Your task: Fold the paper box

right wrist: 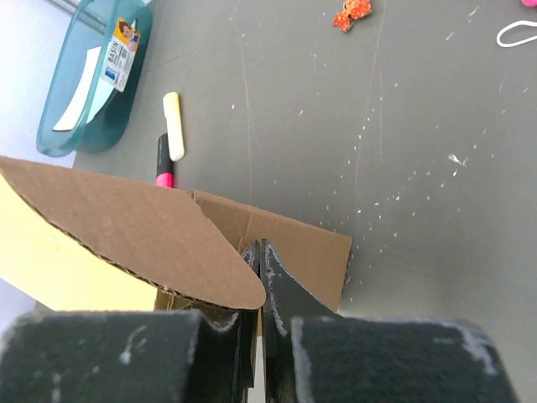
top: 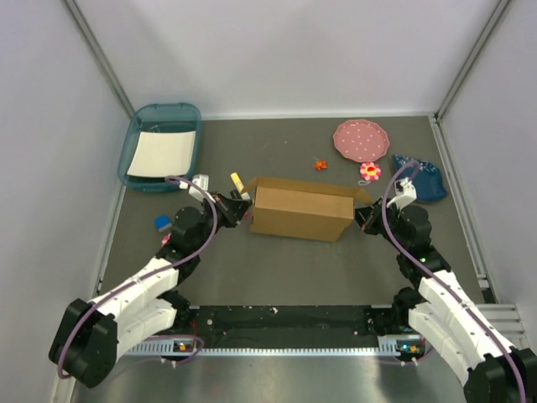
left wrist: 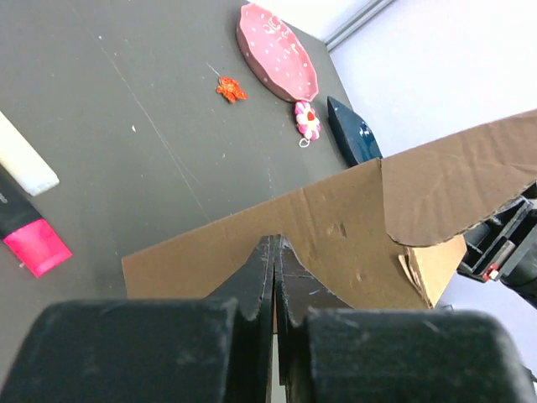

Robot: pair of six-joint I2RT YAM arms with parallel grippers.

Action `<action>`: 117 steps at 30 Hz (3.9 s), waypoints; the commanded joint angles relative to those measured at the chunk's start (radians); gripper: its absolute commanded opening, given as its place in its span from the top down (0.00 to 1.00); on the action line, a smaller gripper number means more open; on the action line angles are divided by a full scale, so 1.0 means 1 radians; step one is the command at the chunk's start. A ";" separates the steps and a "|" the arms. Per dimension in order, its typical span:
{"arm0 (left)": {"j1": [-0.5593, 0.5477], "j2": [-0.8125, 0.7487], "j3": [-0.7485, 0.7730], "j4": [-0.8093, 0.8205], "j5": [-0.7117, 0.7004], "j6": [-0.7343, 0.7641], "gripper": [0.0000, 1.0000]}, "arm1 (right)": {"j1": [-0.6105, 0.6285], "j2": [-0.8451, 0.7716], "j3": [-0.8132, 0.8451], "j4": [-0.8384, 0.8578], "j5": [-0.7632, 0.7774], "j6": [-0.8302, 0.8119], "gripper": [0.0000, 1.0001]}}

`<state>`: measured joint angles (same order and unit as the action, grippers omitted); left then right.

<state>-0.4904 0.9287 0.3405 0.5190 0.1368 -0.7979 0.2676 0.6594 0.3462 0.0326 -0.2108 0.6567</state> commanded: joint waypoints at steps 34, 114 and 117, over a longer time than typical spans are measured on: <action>-0.020 -0.114 0.034 -0.449 -0.335 0.071 0.90 | 0.007 -0.059 0.141 -0.226 0.054 -0.201 1.00; -0.017 -0.225 0.226 -0.398 -0.094 0.396 0.32 | 0.044 0.172 0.418 -0.352 0.033 -0.388 0.94; -0.017 -0.188 0.236 -0.390 -0.072 0.425 0.32 | 0.045 0.174 0.410 -0.341 0.028 -0.384 0.95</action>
<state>-0.5068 0.7128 0.5697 0.0147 -0.0349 -0.4362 0.2993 0.8444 0.7715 -0.3290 -0.1741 0.2581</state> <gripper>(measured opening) 0.678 0.063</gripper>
